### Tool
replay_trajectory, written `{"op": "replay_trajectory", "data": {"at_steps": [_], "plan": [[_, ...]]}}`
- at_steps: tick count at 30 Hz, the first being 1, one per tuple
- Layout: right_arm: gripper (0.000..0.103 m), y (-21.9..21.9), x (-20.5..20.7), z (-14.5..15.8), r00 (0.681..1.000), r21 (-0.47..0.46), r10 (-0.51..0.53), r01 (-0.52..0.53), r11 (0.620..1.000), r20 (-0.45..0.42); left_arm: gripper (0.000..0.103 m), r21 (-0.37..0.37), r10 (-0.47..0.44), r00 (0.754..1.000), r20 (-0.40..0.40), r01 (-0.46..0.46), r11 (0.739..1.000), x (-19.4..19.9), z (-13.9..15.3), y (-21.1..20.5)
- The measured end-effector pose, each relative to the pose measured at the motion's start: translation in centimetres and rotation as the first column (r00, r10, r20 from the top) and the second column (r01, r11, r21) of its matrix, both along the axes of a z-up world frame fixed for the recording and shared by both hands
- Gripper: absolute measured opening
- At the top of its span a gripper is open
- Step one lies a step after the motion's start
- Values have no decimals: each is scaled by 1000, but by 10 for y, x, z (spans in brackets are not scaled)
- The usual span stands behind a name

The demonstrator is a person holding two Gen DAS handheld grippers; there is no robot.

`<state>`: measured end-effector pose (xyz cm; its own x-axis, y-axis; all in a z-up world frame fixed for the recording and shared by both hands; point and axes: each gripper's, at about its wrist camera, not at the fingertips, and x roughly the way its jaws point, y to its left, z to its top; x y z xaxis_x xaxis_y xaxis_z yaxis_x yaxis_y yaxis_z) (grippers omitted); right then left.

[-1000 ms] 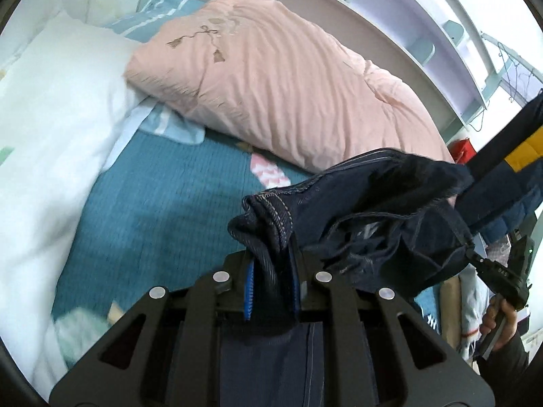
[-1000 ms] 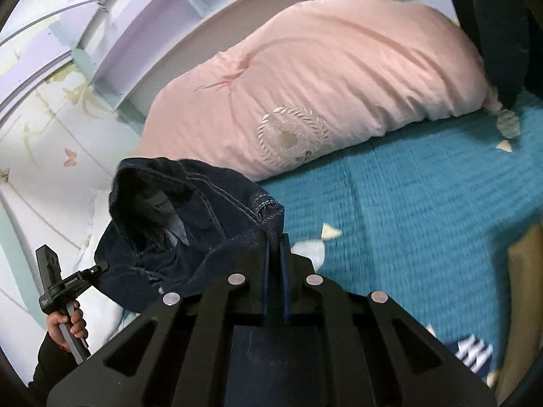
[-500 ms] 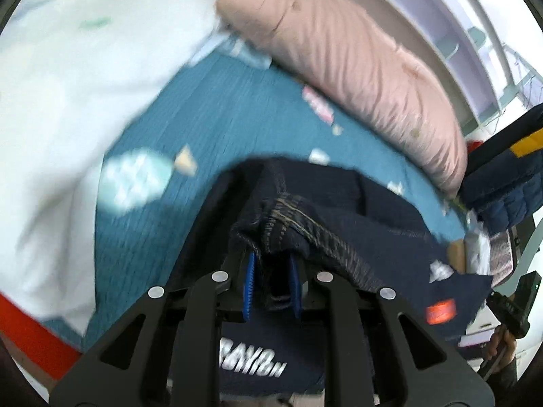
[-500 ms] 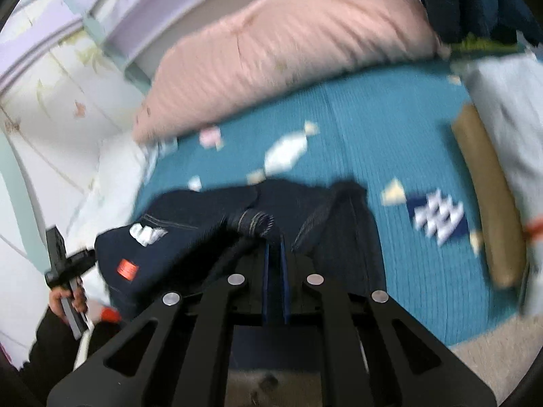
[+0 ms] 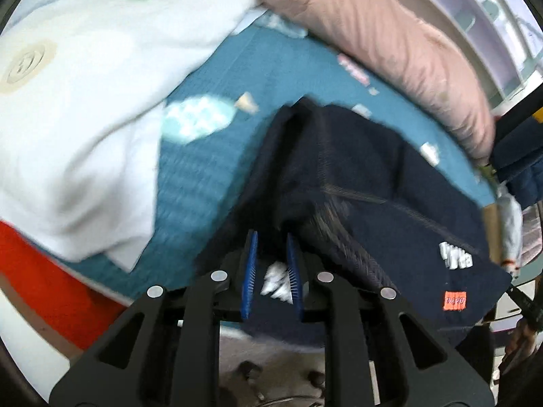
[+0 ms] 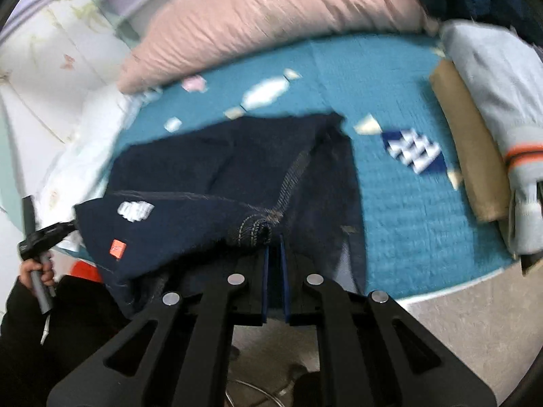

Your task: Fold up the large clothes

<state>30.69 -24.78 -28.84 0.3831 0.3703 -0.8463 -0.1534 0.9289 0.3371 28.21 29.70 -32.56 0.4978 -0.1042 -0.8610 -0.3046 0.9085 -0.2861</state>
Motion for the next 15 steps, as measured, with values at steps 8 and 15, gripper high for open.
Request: {"op": "replay_trajectory", "data": {"at_steps": [8,15], "plan": [[12,-5,-1,-3,995,-35,-52,50,998,-79,18,-14,1,998,58,0,1000,-16,21,0],[16,23,11,45,999,13,-31,30,999,29,36,-26,-174,980,96,177,984,30,47,-60]]}}
